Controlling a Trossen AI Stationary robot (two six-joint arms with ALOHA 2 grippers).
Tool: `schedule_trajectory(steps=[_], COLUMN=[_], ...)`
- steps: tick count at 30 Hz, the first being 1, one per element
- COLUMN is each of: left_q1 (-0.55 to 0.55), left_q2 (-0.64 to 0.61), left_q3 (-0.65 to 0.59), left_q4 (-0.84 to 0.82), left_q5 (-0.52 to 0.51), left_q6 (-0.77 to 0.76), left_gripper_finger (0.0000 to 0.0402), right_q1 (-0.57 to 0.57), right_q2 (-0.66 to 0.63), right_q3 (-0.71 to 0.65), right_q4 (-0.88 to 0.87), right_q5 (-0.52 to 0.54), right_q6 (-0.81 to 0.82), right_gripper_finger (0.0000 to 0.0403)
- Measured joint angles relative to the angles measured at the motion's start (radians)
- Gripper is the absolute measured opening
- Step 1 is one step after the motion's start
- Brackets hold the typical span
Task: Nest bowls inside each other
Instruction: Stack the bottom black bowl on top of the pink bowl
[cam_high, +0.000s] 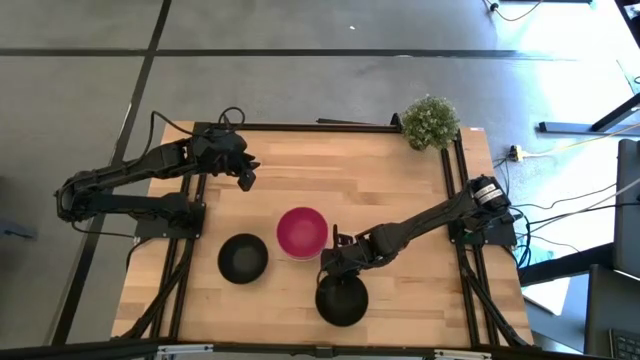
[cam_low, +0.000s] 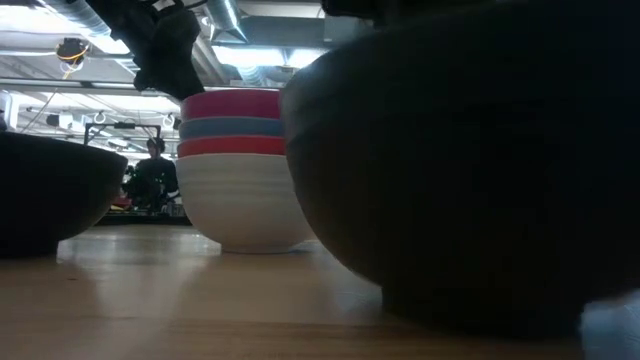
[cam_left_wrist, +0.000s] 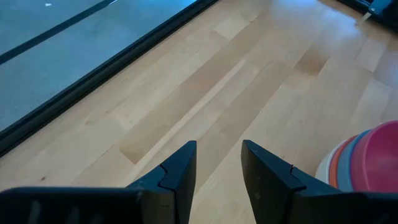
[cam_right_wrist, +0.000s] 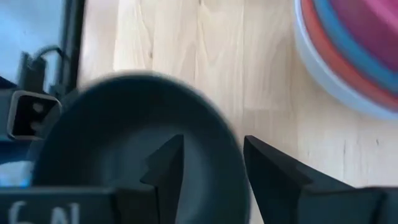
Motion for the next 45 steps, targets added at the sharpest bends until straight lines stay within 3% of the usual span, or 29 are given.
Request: schedule_trajectory(steps=[10, 34, 45], left_q1=[0.0, 0.0, 0.0], left_q2=[0.0, 0.0, 0.0], left_q3=[0.0, 0.0, 0.0], left_q4=[0.0, 0.0, 0.0], left_q5=[0.0, 0.0, 0.0], left_q6=[0.0, -0.019, -0.023], left_gripper_finger=[0.0121, 0.0121, 0.0121], right_q1=[0.0, -0.001, 0.012], right_q2=[0.0, 0.0, 0.002], right_q3=[-0.008, -0.008, -0.071], right_q4=[0.002, 0.0, 0.089], right_q5=[-0.007, -0.044, -0.057], right_q6=[-0.026, -0.025, -0.002], right_gripper_finger=[0.0139, 0.0135, 0.0085])
